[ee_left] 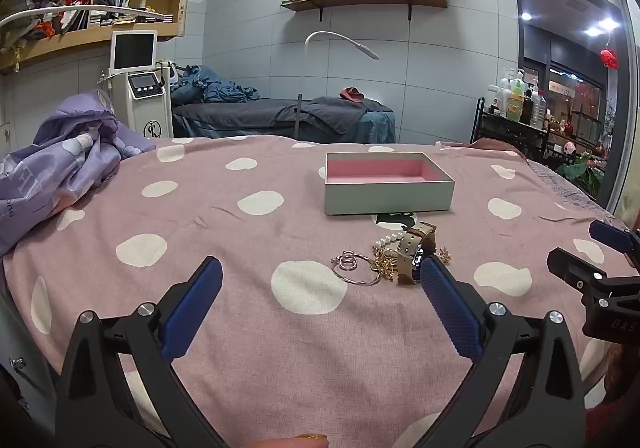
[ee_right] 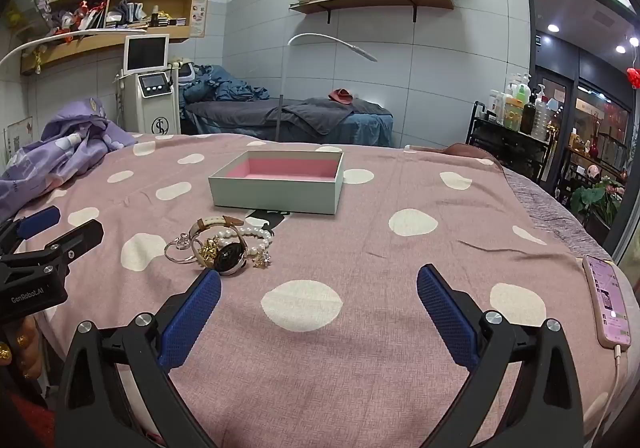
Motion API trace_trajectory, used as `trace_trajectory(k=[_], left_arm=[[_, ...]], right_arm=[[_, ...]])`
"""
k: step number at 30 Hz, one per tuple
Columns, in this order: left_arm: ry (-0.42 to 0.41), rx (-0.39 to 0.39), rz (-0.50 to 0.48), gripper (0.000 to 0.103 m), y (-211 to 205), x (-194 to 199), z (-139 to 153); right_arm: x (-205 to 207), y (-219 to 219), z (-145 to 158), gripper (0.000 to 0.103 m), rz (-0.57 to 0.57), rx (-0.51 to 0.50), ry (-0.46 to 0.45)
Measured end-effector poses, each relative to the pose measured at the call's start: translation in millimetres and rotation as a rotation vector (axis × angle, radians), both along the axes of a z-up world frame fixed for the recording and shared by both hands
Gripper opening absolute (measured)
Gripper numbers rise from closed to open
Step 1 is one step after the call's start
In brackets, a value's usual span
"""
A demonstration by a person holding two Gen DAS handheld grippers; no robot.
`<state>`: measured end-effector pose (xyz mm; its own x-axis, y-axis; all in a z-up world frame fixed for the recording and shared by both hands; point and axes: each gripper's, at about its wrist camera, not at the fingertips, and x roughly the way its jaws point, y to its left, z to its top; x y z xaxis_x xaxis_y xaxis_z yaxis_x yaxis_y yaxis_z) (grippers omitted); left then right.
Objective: Organize jewelry
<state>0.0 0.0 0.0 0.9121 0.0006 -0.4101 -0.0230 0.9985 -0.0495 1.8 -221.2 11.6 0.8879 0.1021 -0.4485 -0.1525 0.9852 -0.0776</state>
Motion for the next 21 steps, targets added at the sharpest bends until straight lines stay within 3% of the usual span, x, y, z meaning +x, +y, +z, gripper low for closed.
trace_trajectory(k=[21], left_arm=[[0.009, 0.008, -0.007, 0.098, -0.1, 0.7, 0.6]], right_arm=[[1.1, 0.3, 1.8, 0.097, 0.002, -0.006, 0.0]])
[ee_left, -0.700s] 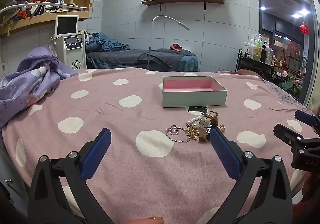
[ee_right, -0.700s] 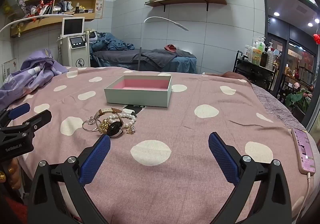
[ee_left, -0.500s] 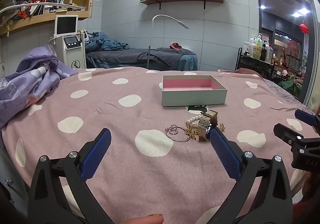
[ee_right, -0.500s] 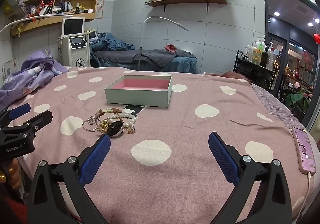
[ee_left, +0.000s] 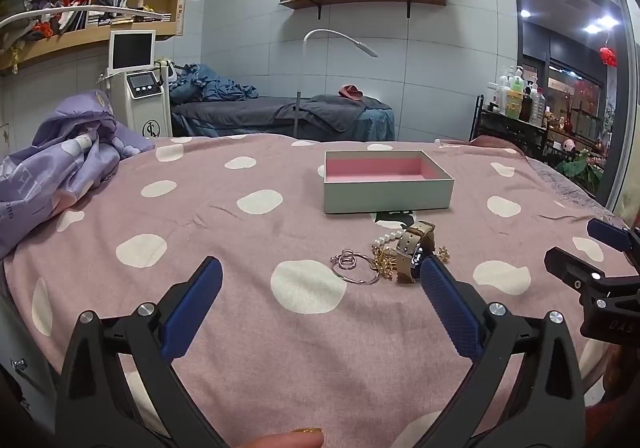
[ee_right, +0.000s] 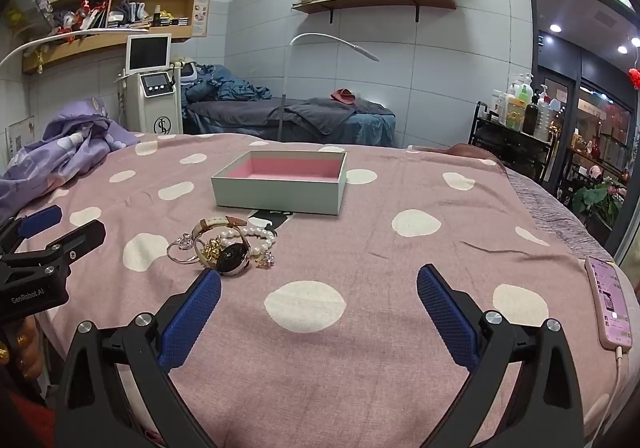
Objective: Organize jewelry
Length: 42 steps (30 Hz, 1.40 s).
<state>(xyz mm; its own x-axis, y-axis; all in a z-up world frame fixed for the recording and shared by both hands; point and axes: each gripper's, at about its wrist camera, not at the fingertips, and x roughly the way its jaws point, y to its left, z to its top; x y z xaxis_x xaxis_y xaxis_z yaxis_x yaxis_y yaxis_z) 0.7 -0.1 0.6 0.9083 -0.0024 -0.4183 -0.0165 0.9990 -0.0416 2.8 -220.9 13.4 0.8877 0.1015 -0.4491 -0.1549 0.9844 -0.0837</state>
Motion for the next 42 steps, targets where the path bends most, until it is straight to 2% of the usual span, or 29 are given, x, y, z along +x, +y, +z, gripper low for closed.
trace_trajectory(k=[42], left_arm=[[0.004, 0.008, -0.002, 0.098, -0.6, 0.9, -2.6]], right_arm=[[3.0, -1.4, -0.7, 0.097, 0.0, 0.005, -0.001]])
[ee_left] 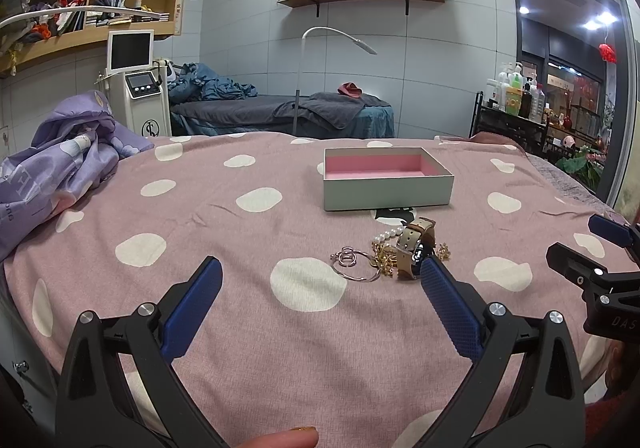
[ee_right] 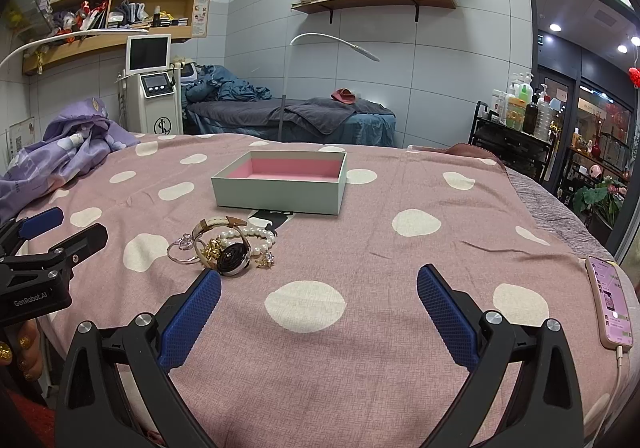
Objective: Organize jewelry
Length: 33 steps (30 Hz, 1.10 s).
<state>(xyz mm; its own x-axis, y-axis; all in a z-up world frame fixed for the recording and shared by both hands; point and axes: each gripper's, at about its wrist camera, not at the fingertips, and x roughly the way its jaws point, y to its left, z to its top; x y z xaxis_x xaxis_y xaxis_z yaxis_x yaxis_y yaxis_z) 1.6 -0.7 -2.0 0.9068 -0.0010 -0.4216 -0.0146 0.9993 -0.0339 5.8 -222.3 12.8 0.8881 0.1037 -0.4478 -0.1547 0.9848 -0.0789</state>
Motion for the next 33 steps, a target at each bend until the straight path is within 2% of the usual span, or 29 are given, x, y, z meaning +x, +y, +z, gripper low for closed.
trace_trajectory(k=[33], left_arm=[[0.018, -0.005, -0.004, 0.098, -1.0, 2.5, -3.8]], right_arm=[[2.1, 0.2, -0.1, 0.097, 0.0, 0.001, 0.004]])
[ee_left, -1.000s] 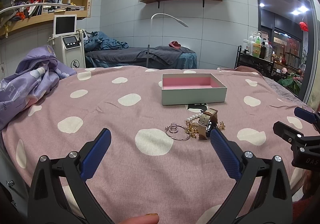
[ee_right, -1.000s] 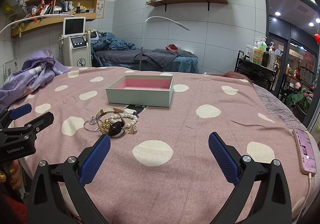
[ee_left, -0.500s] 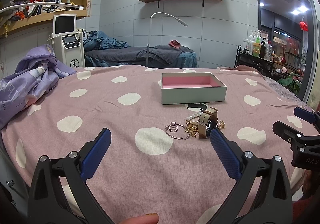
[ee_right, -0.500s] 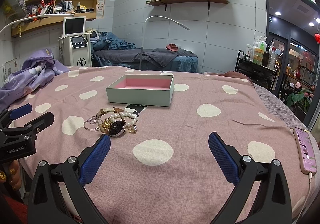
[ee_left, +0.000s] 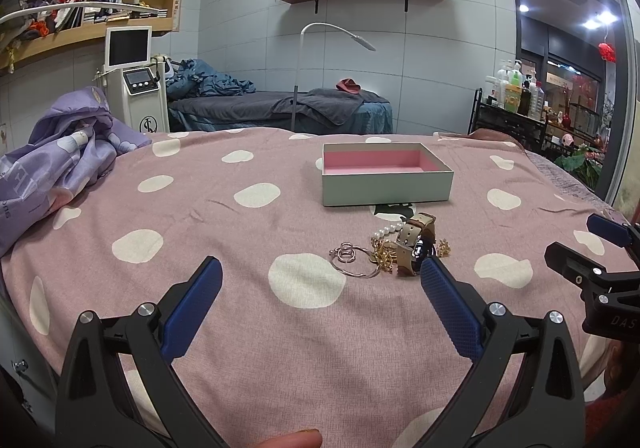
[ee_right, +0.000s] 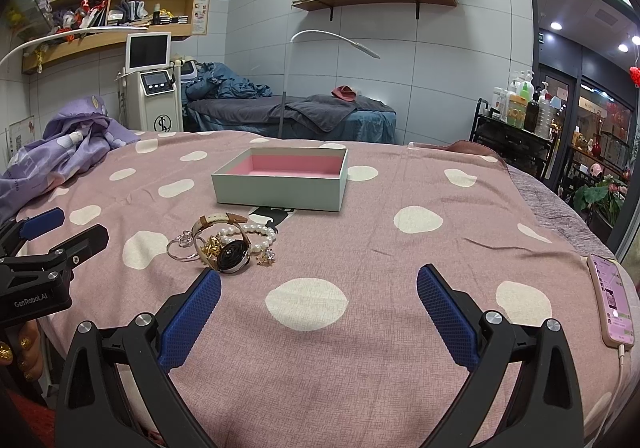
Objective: Organize jewelry
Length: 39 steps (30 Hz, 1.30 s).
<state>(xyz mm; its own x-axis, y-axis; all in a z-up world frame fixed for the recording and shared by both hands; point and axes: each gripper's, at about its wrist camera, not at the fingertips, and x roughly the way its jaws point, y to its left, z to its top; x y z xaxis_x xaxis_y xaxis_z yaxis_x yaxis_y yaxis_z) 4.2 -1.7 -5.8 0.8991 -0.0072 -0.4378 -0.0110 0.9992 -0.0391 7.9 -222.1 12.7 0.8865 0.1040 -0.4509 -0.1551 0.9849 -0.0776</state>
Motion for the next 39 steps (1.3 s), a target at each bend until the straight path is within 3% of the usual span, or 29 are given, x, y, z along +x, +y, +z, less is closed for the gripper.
trace_trajectory(k=[4, 9, 19, 23, 26, 28, 30, 32, 34, 39], left_arm=[[0.041, -0.03, -0.033, 0.098, 2.3, 5.8, -4.2], [0.117, -0.064, -0.093, 0.098, 6.2, 17.7, -14.2], [0.172, -0.05, -0.253, 0.095, -3.1, 57.2, -12.4], [0.206, -0.009, -0.312, 0.071, -18.2, 80.9, -11.3], [0.25, -0.008, -0.349, 0.06, -25.7, 98.1, -13.1], [0.28, -0.014, -0.382, 0.059, -30.2, 108.3, -16.2], [0.297, 0.0, -0.397, 0.054, -35.1, 116.5, -20.1], [0.325, 0.01, -0.413, 0.037, -39.7, 124.4, -24.1], [0.347, 0.004, -0.434, 0.03, -42.9, 130.9, -27.0], [0.369, 0.007, -0.454, 0.027, -48.8, 137.6, -29.4]], right_arm=[[1.3, 1.8, -6.4, 0.097, 0.001, -0.01, 0.012], [16.0, -0.8, -14.2, 0.097, 0.024, -0.018, 0.093], [58.1, 5.2, -23.2, 0.096, 0.109, -0.044, 0.245], [81.1, 10.5, -27.5, 0.085, 0.145, -0.087, 0.314], [96.9, 11.1, -31.7, 0.079, 0.171, -0.096, 0.366], [105.7, 12.1, -35.7, 0.077, 0.2, -0.09, 0.401], [113.8, 15.4, -40.3, 0.068, 0.229, -0.105, 0.438], [120.1, 19.9, -44.0, 0.06, 0.249, -0.128, 0.457], [126.7, 23.9, -46.0, 0.056, 0.262, -0.148, 0.469], [138.3, 40.3, -47.8, 0.05, 0.339, -0.188, 0.485]])
